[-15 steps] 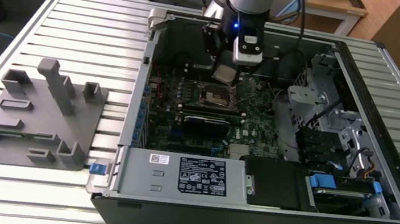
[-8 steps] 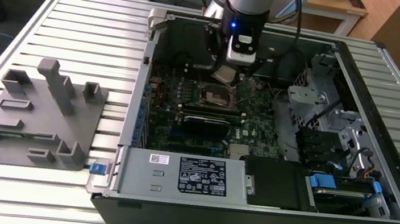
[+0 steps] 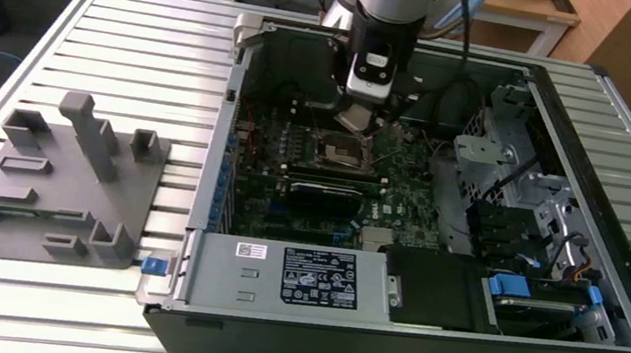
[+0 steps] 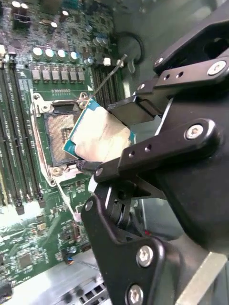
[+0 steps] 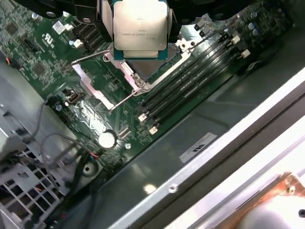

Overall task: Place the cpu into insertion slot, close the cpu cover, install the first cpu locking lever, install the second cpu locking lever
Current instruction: 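Place the cpu into insertion slot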

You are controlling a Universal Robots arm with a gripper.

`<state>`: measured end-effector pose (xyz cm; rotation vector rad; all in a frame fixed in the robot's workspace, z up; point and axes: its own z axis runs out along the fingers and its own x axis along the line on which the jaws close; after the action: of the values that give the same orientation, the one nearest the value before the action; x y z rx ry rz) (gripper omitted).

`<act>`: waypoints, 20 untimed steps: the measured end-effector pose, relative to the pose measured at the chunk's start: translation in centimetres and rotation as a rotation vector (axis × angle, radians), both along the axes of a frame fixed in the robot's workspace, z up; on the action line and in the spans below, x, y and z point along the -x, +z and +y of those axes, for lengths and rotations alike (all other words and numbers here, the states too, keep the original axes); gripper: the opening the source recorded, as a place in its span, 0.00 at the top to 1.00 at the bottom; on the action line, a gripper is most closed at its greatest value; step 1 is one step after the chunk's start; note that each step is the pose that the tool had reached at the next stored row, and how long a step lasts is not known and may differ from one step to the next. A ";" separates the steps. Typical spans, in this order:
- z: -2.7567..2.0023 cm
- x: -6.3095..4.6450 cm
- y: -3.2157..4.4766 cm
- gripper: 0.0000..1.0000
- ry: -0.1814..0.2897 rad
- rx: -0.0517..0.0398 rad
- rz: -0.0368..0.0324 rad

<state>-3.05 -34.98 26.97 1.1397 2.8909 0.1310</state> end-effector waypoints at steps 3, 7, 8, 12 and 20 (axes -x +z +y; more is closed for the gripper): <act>0.00 0.0 -0.02 0.46 -0.054 0.0001 0.0000; 0.03 0.0 -0.03 0.46 -0.073 0.0001 0.0000; 0.04 0.0 -0.03 0.46 -0.073 0.0001 0.0000; 0.05 0.0 -0.03 0.46 -0.073 0.0001 0.0000; 0.06 0.0 -0.03 0.46 -0.074 0.0000 0.0000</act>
<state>-3.05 -34.92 26.94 1.2450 2.8438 0.1290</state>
